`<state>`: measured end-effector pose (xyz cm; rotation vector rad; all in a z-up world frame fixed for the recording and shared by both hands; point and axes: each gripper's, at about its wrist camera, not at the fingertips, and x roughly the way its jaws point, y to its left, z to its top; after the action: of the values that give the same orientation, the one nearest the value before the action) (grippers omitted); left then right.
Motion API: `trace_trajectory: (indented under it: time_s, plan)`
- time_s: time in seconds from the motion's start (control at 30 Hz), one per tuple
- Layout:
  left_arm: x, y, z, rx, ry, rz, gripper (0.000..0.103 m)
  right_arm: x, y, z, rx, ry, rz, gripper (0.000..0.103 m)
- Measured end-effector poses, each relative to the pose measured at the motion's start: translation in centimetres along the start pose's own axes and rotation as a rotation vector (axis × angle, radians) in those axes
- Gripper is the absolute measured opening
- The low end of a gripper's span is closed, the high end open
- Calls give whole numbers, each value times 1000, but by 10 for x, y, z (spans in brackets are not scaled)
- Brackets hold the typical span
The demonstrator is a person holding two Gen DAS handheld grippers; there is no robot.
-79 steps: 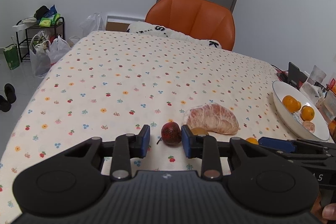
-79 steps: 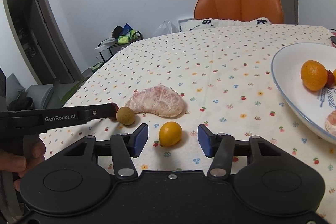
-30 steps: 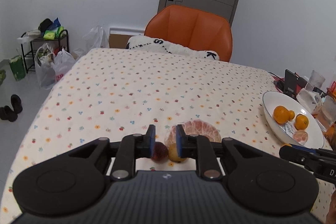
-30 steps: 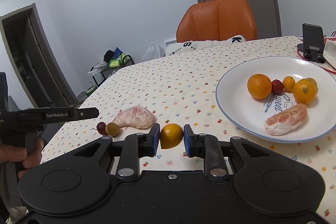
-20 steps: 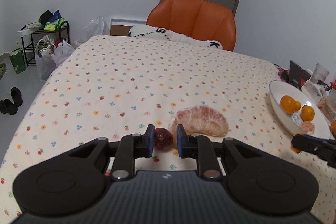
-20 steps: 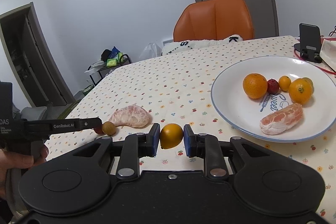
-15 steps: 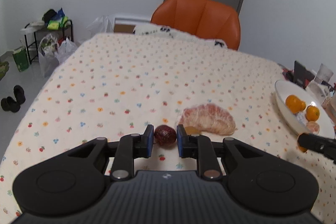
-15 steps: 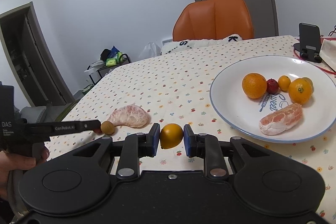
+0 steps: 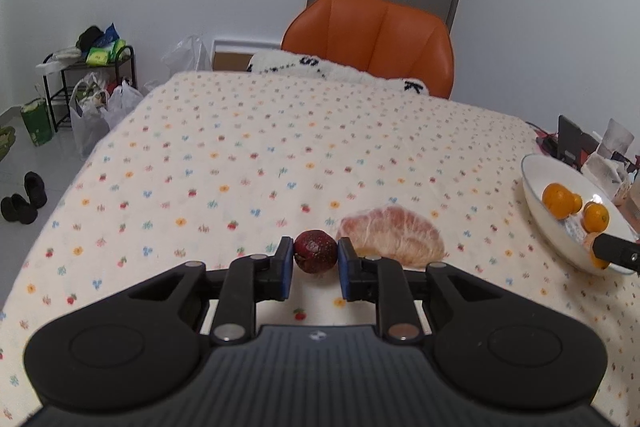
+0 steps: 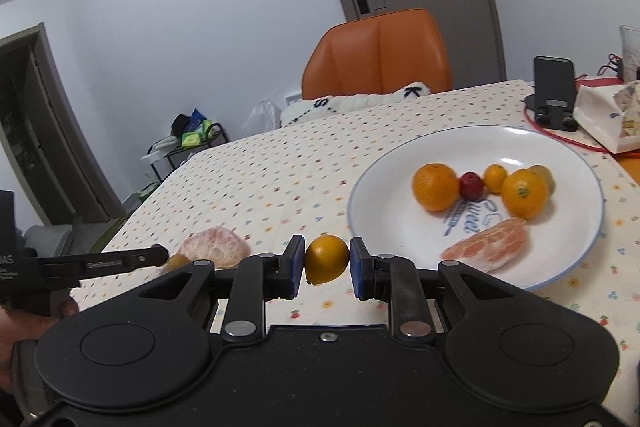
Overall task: Organize fruits
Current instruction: 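Place the kumquat on the white plate with the right tool while the left tool places the red plum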
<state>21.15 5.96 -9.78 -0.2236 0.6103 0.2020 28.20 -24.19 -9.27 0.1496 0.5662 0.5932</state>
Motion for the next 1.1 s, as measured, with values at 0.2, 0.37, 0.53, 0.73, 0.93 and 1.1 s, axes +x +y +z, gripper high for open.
trace_trajectory:
  time_s: [0.2, 0.37, 0.53, 0.73, 0.93, 1.1]
  plan:
    - [-8, -13, 11, 16, -37, -16, 21, -5, -13, 1, 25, -22, -21, 23]
    - [-11, -30, 17, 38, -52, -53, 21, -8, -24, 5, 41, -38, -42, 23]
    - [-9, -50, 22, 61, -57, -90, 21, -11, -35, 7, 59, -49, -66, 23]
    - [-4, -73, 24, 86, -53, -133, 21, -12, -49, 7, 73, -53, -91, 23]
    - [1, -97, 25, 117, -50, -174, 21, -10, -62, 8, 82, -62, -113, 23]
    - [8, -119, 26, 141, -41, -207, 21, -10, -71, 8, 91, -76, -126, 23]
